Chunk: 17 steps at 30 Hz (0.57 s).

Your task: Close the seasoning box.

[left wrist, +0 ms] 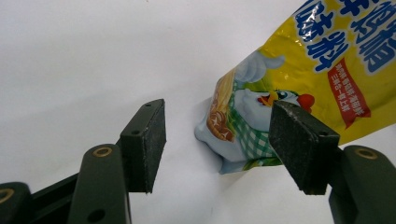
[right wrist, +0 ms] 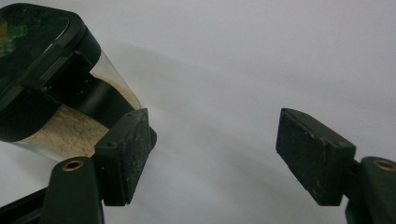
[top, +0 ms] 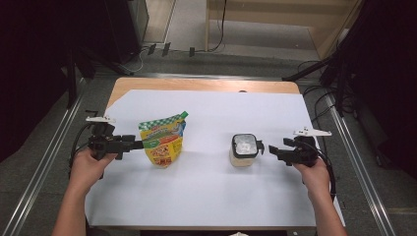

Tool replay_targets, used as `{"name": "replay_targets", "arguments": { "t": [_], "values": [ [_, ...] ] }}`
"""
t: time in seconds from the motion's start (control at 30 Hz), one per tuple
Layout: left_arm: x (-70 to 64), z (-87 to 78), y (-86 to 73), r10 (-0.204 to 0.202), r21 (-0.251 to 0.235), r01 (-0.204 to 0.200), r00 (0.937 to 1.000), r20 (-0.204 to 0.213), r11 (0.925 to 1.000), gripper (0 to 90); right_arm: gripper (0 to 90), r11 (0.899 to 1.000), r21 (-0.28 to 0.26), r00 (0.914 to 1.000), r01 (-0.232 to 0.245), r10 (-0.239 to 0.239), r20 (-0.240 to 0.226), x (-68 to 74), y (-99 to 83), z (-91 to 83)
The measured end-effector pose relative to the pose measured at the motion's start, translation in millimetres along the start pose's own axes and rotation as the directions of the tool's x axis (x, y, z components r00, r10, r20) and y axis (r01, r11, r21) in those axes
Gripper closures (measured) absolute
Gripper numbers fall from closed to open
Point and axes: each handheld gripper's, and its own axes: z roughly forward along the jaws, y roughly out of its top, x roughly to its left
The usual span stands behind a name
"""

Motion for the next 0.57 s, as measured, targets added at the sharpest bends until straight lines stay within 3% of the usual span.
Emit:
{"name": "replay_targets", "arguments": {
  "t": [0.1,0.57],
  "values": [
    [0.7,0.0,-0.1,-0.001,0.001,0.001,1.0,0.0,1.0,37.1,20.6,1.0,0.011,0.9994,0.01,-0.01,-0.034,0.2,-0.1,0.9],
    [5.0,1.5,-1.5,-0.007,0.0,0.007,0.9996,-0.029,1.0,33.1,20.9,1.0,0.025,0.9996,0.015,-0.014,-0.026,1.3,-0.3,3.6]
  ]
}}
